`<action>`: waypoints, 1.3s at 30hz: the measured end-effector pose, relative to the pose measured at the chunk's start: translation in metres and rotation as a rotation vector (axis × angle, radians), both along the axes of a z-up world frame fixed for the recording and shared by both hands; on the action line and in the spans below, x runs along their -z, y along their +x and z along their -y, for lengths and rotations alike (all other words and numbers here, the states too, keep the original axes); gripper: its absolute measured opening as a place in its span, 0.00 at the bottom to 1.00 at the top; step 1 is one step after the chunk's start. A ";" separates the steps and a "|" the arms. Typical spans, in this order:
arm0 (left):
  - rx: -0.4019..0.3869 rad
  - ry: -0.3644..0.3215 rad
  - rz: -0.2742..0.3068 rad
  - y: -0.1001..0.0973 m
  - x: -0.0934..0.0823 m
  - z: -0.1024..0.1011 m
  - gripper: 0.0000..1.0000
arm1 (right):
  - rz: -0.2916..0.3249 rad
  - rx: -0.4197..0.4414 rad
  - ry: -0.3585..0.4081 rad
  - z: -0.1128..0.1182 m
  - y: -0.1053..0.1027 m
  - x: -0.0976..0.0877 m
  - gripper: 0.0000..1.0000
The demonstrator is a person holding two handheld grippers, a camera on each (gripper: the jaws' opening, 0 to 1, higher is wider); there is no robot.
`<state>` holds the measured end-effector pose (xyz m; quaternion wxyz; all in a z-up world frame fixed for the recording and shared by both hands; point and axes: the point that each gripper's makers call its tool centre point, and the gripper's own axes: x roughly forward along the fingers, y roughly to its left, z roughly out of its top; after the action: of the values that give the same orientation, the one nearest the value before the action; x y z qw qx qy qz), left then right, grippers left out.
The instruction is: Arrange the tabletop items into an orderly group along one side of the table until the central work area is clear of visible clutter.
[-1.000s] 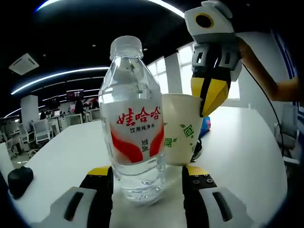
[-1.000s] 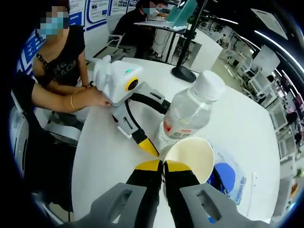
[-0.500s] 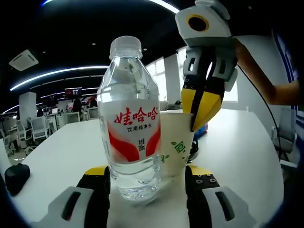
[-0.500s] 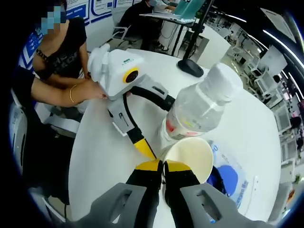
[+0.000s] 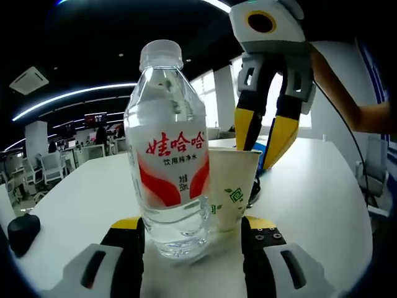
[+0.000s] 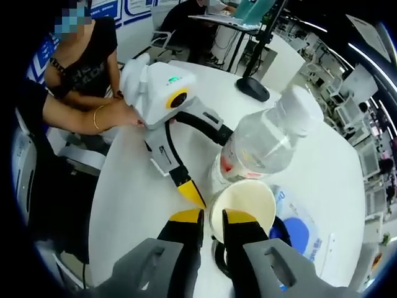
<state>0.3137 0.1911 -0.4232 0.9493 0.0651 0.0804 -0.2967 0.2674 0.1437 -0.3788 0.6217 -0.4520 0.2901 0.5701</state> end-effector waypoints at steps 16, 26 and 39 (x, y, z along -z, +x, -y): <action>-0.002 0.008 0.003 0.001 0.001 0.001 0.63 | 0.054 0.000 0.147 0.007 -0.002 -0.051 0.11; -0.004 0.029 0.008 0.001 0.002 0.001 0.63 | 0.061 0.056 0.179 0.032 0.010 -0.061 0.11; -0.005 0.045 0.002 0.004 0.005 0.000 0.63 | 0.058 0.119 0.095 0.063 0.019 -0.030 0.11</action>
<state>0.3173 0.1910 -0.4282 0.9485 0.0868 0.0864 -0.2922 0.2868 0.0804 -0.3483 0.6833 -0.4201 0.2709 0.5322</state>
